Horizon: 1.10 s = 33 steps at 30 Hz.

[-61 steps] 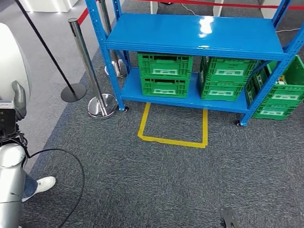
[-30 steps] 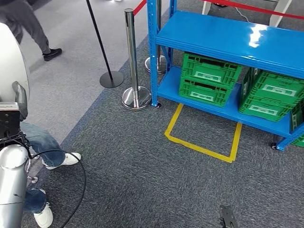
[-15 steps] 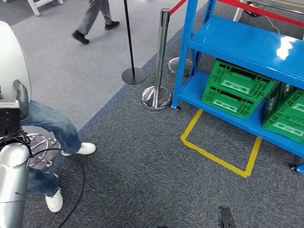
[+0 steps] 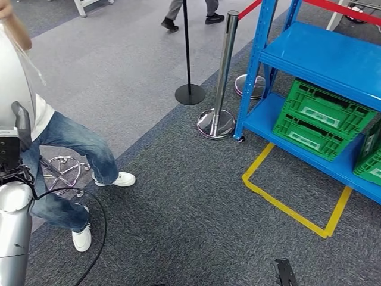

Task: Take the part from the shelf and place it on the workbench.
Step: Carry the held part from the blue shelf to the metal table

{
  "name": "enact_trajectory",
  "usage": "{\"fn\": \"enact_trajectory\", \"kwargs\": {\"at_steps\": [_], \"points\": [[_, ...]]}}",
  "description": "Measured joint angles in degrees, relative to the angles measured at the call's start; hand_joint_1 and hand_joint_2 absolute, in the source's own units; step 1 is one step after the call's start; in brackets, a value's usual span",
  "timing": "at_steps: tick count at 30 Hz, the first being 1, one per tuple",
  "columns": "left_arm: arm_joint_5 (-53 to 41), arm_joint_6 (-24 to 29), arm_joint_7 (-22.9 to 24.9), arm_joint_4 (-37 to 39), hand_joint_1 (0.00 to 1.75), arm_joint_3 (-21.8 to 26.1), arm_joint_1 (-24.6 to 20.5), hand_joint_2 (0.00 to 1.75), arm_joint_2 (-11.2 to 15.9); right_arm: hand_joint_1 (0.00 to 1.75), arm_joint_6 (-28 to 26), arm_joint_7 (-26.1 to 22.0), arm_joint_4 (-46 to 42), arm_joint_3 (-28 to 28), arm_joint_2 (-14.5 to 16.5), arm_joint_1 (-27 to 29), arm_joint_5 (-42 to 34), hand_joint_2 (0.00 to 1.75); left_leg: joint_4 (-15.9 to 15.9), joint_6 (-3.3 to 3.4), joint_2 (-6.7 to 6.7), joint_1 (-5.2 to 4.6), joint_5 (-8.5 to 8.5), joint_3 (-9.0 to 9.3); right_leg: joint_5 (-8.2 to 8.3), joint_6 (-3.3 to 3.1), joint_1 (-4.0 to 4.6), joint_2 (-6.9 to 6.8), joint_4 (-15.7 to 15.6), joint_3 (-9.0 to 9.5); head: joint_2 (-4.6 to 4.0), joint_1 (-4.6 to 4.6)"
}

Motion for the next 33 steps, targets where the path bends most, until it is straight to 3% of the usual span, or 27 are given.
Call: {"fn": "enact_trajectory", "kwargs": {"at_steps": [2,3,4,6,8,9,11,13,14,15,16,18,20,22,24,26,28,29,30,33], "points": [[0.0,-0.01,0.0,-0.05,1.75,-0.01,-0.14,1.75,0.02,0.0,0.0,-0.01,0.0,0.0,0.01,-0.08,0.0,1.75,-8.31,0.52,1.74,-0.34,3.31,4.22,-0.33,0.38,0.14,-0.98,0.0,0.44,-0.01,0.0],[0.0,-0.01,0.0,-0.09,1.75,-0.01,-0.22,1.75,0.02,0.0,0.0,-0.01,0.0,0.0,0.01,-0.12,0.0,1.75,-11.08,0.91,2.43,-0.6,4.03,5.59,-0.47,0.63,0.27,-1.39,-0.01,0.58,-0.01,0.03],[0.0,-0.02,0.01,-0.11,1.75,-0.01,-0.27,1.75,0.04,0.0,0.0,0.0,0.0,0.0,0.01,-0.14,0.0,1.75,-12.45,1.3,2.86,-0.86,4.11,6.22,-0.58,0.91,0.38,-1.8,-0.06,0.69,-0.01,0.05],[0.0,-0.07,0.03,-0.17,1.75,0.01,-0.26,1.75,0.16,0.0,0.02,0.02,0.0,0.0,0.01,-0.19,0.02,1.75,-12.7,2.07,2.03,-1.05,4.06,6.16,-0.67,1.57,0.44,-2.59,-0.33,0.94,0.0,0.12],[0.0,-0.16,0.05,-0.3,1.75,0.01,-0.37,1.75,0.29,0.0,0.04,0.02,0.0,0.0,0.01,-0.29,0.04,1.75,-13.18,2.83,1.16,-0.85,4.34,6.32,-1.61,2.13,0.31,-1.63,0.55,0.57,-0.01,0.19],[0.01,-0.24,0.05,-0.38,1.75,0.01,-0.52,1.75,0.31,0.0,0.07,0.02,0.01,0.01,0.02,-0.32,0.07,1.75,-13.44,3.2,0.74,-0.71,4.48,6.43,-2.85,2.27,0.27,-0.54,2.58,-0.39,0.0,0.29],[0.14,-0.43,0.07,-0.46,1.75,0.0,-0.78,1.75,0.32,0.0,0.1,0.04,0.02,0.02,0.03,-0.22,0.13,1.75,-13.49,3.65,-0.15,-0.71,4.5,6.45,-6.38,2.33,0.25,1.5,9.99,-4.04,0.0,0.46],[0.53,-0.63,0.12,-0.46,1.75,0.01,-0.79,1.75,0.36,0.0,0.1,0.07,0.02,0.01,0.02,0.01,0.18,1.75,-13.44,3.77,-1.3,-0.9,4.45,6.45,-8.02,2.32,0.33,1.96,16.12,-7.46,-0.01,0.53],[0.8,-0.72,0.15,-0.48,1.75,0.02,-0.78,1.75,0.42,0.0,0.09,0.08,0.02,0.01,0.02,0.06,0.2,1.75,-13.4,3.77,-1.94,-0.95,4.44,6.47,-7.11,2.25,0.37,2.03,16.15,-7.85,-0.01,0.55],[1.08,-0.79,0.18,-0.5,1.75,0.03,-0.78,1.75,0.5,0.0,0.09,0.09,0.02,0.0,0.02,0.06,0.21,1.75,-13.33,3.73,-2.57,-0.97,4.41,6.51,-5.19,2.11,0.37,2.17,13.86,-7.11,-0.01,0.54],[1.4,-0.87,0.16,-0.58,1.75,0.07,-0.79,1.75,0.6,0.0,0.08,0.09,0.02,-0.01,0.02,0.04,0.21,1.75,-13.21,3.64,-3.16,-0.95,4.35,6.54,-2.77,1.97,0.34,2.6,9.88,-5.48,-0.01,0.56],[2.2,-1.05,0.01,-0.81,1.75,0.25,-0.79,1.75,0.83,0.0,0.05,0.08,0.02,-0.04,-0.01,-0.01,0.21,1.75,-12.81,3.25,-4.16,-1.0,4.17,6.31,-0.07,1.72,0.17,4.4,2.72,-2.12,-0.01,0.49],[2.97,-1.21,-0.32,-1.19,1.75,0.54,-0.57,1.75,1.07,0.0,0.02,0.03,0.02,-0.16,-0.03,0.02,0.19,1.75,-12.63,2.64,-5.08,-0.88,4.23,5.92,-0.04,1.58,0.23,5.29,0.37,-0.74,-0.02,0.44],[3.65,-1.27,-0.86,-1.8,1.75,0.96,0.1,1.75,1.4,0.0,0.0,-0.05,0.02,-0.33,0.0,0.04,0.18,1.75,-12.62,1.97,-5.59,-0.64,4.27,5.76,0.14,1.21,0.27,4.48,0.02,-0.41,-0.02,0.46],[4.43,-1.29,-1.68,-2.61,1.75,1.42,0.77,1.75,1.76,0.0,-0.01,-0.21,0.01,-0.49,0.02,0.04,0.16,1.75,-10.52,1.27,-3.8,-0.65,2.87,4.84,0.23,0.57,0.07,3.54,-0.3,-0.04,0.0,0.12],[5.42,-1.48,-2.68,-3.48,1.75,1.64,1.52,1.75,1.91,0.0,-0.04,-0.42,0.01,-0.74,0.02,0.22,0.13,1.75,-3.87,0.59,-1.32,-0.49,-0.45,1.78,0.01,0.07,0.08,2.43,-0.4,0.32,-0.01,-0.24],[6.37,-1.83,-3.81,-4.53,1.75,1.69,2.99,1.75,1.9,0.0,-0.07,-0.58,0.02,-0.98,0.02,0.49,0.09,1.75,2.97,0.15,-0.56,-0.15,-2.8,-1.56,-0.3,-0.09,0.16,1.25,-0.39,0.61,-0.01,-0.26],[6.7,-1.95,-4.35,-5.16,1.75,1.71,3.85,1.75,1.9,0.0,-0.08,-0.66,0.02,-1.07,0.02,0.59,0.09,1.75,3.84,0.05,-0.44,-0.03,-2.51,-2.03,-0.47,-0.05,0.16,0.7,-0.39,0.78,-0.01,-0.29],[6.96,-2.05,-4.87,-5.92,1.75,1.73,4.61,1.75,1.87,0.0,-0.09,-0.73,0.02,-1.15,0.02,0.65,0.09,1.75,2.21,0.05,-0.26,0.04,-1.11,-1.28,-0.66,0.03,0.16,0.18,-0.38,1.01,0.0,-0.29],[7.21,-2.12,-5.76,-8.11,1.75,1.69,5.77,1.75,1.75,0.0,-0.14,-0.91,0.02,-1.38,0.02,0.67,0.09,1.75,-9.1,0.56,1.9,-0.32,3.85,4.38,-1.38,0.67,0.33,-1.27,-0.35,1.81,-0.01,-0.28]]}}
